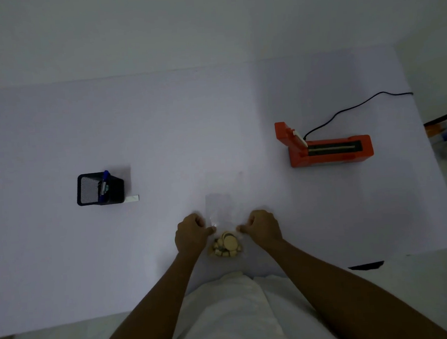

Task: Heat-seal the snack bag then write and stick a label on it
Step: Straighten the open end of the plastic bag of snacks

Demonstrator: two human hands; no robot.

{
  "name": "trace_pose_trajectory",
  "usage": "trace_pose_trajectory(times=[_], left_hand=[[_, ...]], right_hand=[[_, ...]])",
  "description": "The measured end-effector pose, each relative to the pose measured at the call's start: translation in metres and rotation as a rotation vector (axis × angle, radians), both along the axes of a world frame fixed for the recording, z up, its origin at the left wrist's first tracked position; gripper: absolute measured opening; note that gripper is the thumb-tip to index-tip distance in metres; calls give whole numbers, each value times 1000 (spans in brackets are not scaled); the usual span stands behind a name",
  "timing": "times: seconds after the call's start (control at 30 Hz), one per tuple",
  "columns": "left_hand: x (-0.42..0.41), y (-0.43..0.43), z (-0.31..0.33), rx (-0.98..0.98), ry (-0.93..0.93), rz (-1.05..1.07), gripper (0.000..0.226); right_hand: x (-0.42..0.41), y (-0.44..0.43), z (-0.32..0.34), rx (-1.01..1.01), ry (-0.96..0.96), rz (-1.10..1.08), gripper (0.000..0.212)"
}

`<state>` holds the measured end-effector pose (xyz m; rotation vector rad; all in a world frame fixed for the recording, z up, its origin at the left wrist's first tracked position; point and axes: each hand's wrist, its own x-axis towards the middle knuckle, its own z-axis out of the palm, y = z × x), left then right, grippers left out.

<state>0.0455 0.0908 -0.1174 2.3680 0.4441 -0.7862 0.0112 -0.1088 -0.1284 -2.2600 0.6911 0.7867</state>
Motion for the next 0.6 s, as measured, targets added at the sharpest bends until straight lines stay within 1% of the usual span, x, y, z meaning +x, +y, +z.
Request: trace_pose_trajectory(times=[0.1, 0.17, 0.23, 0.27, 0.33, 0.43, 0.47, 0.53, 0.6], left_hand=[[1, 0, -2, 4, 13, 4, 38], [2, 0, -3, 0, 19, 6, 39], [2, 0, -4, -1, 17, -2, 39], [3, 0, -4, 0, 13, -10, 39], [2, -1, -4, 6, 5, -21, 38], [3, -1, -5, -5, 6, -11, 39], [4, 0, -6, -18, 10, -5, 39], [5, 1, -8, -52, 11, 3, 38], [3, 1, -10, -100, -18, -30, 30]], right_hand=[[1, -6, -2, 37, -24, 29, 40], [2, -7, 0, 38, -87, 93, 30], [4, -3, 1, 41, -230, 251, 13], [4, 1, -1, 65, -332, 368, 12], [2, 2, -8, 106, -478, 600, 20], [3, -8, -17, 144, -480, 848, 31], [4, -13, -19, 148, -459, 887, 35], [6, -18, -18, 145, -433, 941, 37], [8, -19, -19, 161, -446, 961, 39]])
